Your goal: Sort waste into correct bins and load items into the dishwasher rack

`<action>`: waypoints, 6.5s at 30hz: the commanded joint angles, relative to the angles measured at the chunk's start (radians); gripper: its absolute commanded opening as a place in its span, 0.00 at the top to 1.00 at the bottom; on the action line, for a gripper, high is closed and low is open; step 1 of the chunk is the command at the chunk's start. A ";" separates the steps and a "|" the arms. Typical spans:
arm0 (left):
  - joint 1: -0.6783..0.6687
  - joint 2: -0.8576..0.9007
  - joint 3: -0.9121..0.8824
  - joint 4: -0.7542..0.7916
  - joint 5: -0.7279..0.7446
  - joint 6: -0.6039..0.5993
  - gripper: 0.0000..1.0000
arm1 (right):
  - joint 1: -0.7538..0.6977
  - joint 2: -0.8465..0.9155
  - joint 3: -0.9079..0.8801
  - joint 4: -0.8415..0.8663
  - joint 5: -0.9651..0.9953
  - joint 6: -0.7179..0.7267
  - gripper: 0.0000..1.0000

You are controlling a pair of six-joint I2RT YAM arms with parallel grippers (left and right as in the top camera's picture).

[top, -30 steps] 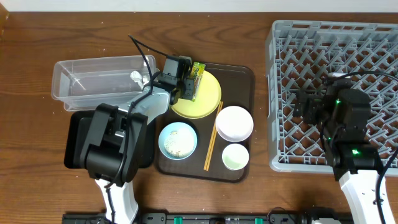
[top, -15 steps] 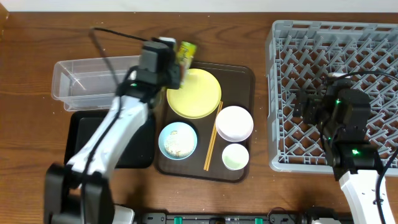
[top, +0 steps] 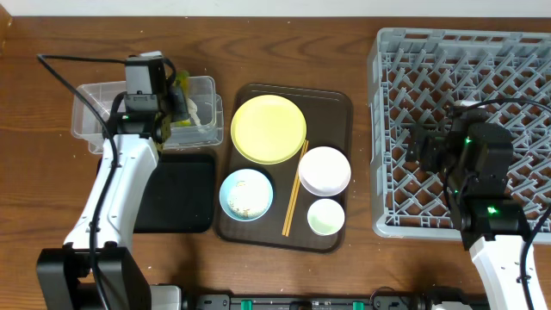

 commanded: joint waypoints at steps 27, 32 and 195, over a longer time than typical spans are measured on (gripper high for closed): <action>-0.345 -0.015 -0.002 -0.353 0.154 -0.053 0.50 | 0.011 -0.002 0.022 0.005 -0.003 -0.009 0.01; -0.389 -0.015 -0.011 -0.386 0.139 -0.110 0.53 | 0.011 -0.002 0.022 0.004 -0.003 -0.009 0.01; -0.428 -0.151 -0.298 -0.124 0.274 -0.047 0.64 | 0.011 -0.002 0.022 0.024 -0.004 -0.009 0.01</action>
